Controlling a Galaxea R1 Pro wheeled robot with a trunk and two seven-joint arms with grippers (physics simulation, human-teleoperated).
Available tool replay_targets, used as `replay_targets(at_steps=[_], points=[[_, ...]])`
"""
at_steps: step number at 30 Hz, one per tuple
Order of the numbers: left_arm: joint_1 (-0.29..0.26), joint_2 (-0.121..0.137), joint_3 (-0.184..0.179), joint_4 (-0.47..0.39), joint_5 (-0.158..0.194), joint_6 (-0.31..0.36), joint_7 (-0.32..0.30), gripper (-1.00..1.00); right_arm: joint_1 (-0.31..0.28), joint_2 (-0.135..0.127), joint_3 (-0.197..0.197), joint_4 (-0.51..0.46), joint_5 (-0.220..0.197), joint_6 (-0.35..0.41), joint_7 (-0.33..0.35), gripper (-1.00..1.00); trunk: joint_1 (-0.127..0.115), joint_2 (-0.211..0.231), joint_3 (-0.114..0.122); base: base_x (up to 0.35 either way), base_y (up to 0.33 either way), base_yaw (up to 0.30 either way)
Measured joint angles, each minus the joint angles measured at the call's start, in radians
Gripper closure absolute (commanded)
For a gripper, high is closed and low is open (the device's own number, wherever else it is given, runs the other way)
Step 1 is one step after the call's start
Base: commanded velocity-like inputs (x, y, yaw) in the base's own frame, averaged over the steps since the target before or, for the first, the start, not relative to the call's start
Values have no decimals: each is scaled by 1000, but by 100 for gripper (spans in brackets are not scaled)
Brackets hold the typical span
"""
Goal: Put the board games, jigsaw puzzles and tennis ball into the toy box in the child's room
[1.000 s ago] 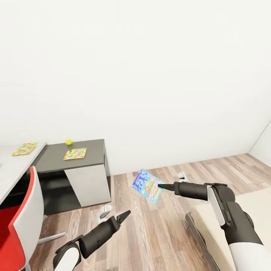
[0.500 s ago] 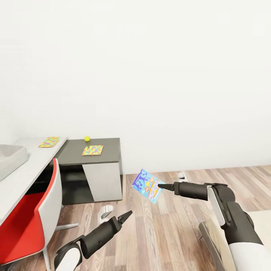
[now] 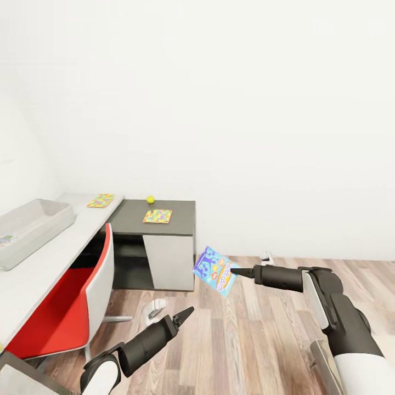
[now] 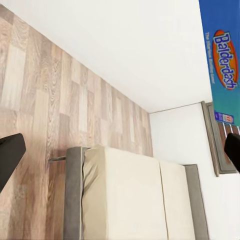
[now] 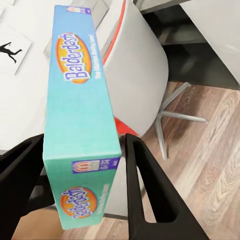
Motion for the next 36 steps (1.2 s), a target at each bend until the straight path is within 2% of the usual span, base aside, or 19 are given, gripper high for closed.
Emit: replay_targets(at_steps=[7, 20, 25, 30, 36], points=[[0, 0, -2, 0, -3, 0, -1, -100, 0, -2, -1, -1, -4, 1, 0, 100, 0, 0, 1, 173, -41, 87], [0, 0, -2, 0, -5, -1, -2, -100, 1, 0, -1, 1, -4, 0, 0, 100, -1, 0, 1, 305, -56, 11], [-2, -1, -1, 0, -3, -21, -6, -100, 4, 0, -1, 3, -8, 0, 0, 100, -1, 0, 1, 324, -12, 1], [-21, -3, 1, 0, -1, -61, -40, -100, 12, 1, -4, 3, -13, 1, 1, 100, 0, 0, 1, 193, -5, 1], [-54, -17, 3, 2, -4, -100, -142, -100, 18, 0, -8, 9, -19, 2, 4, 100, 0, 0, 1, 65, -2, 0]])
